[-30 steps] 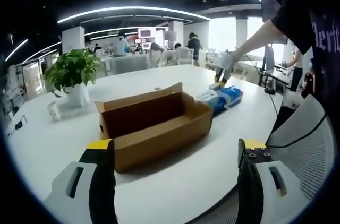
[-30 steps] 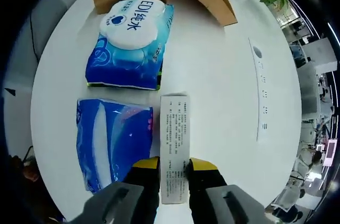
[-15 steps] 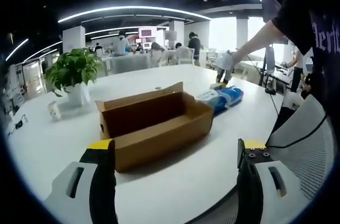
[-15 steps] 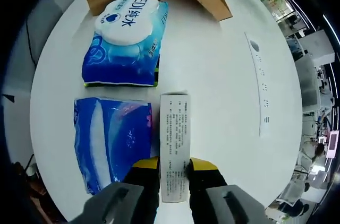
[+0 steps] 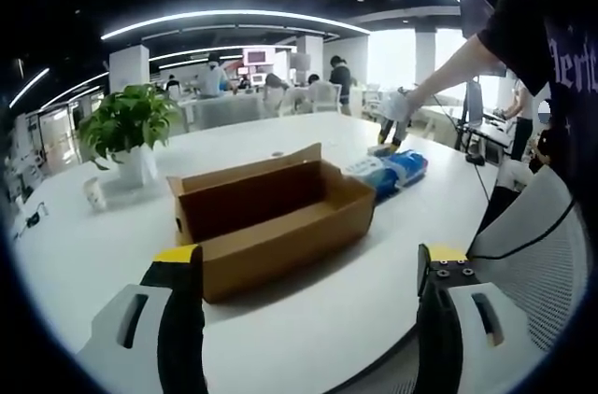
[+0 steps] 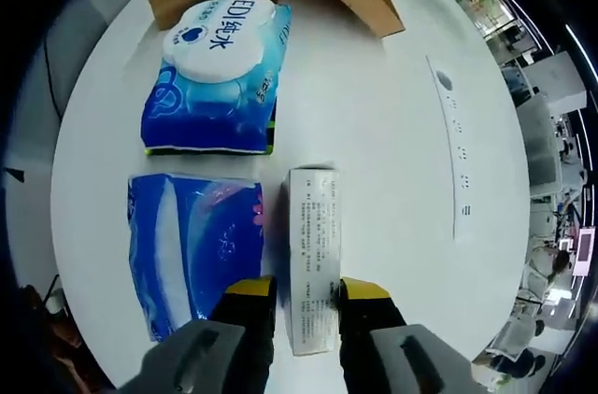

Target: Operate the shoe box by opening the lid, removing the specified soft item, and placing it in the target area until the item is outside and the box remains undamaged.

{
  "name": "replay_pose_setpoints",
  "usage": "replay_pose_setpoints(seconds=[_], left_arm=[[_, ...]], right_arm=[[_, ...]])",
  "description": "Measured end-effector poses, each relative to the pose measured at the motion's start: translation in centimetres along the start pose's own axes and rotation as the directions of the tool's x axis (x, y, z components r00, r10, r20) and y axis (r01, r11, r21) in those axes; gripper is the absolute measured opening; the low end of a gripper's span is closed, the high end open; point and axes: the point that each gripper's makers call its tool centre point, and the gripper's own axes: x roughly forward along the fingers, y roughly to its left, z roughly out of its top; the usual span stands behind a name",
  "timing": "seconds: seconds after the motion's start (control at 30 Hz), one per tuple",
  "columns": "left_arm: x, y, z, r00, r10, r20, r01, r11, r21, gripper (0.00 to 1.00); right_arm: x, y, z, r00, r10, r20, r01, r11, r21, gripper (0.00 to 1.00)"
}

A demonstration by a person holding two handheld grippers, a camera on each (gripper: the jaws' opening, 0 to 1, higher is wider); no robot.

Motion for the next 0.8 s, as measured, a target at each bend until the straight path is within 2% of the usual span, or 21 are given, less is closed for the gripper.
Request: replay_pose_setpoints(seconds=[0.43,0.73,0.8], left_arm=[[0.0,-0.2,0.1,1.0,-0.008,0.001,0.008,1.0,0.004,0.95],[0.0,-0.3,0.4,1.0,-0.012,0.019,0.013,1.0,-0.007,0.95],[0.0,-0.3,0.4,1.0,-0.01,0.016,0.01,1.0,-0.006,0.95]], right_arm=[[-0.9,-0.3,-0.2,1.0,-0.029,0.003,0.029,0.999,0.042,0.32],[-2.8,-0.5,0.2,0.997,-0.07,0.044,0.064,0.99,0.123,0.37],[-3.1,-0.2,0.2,0.997,-0.071,0.042,0.066,0.991,0.12,0.38]])
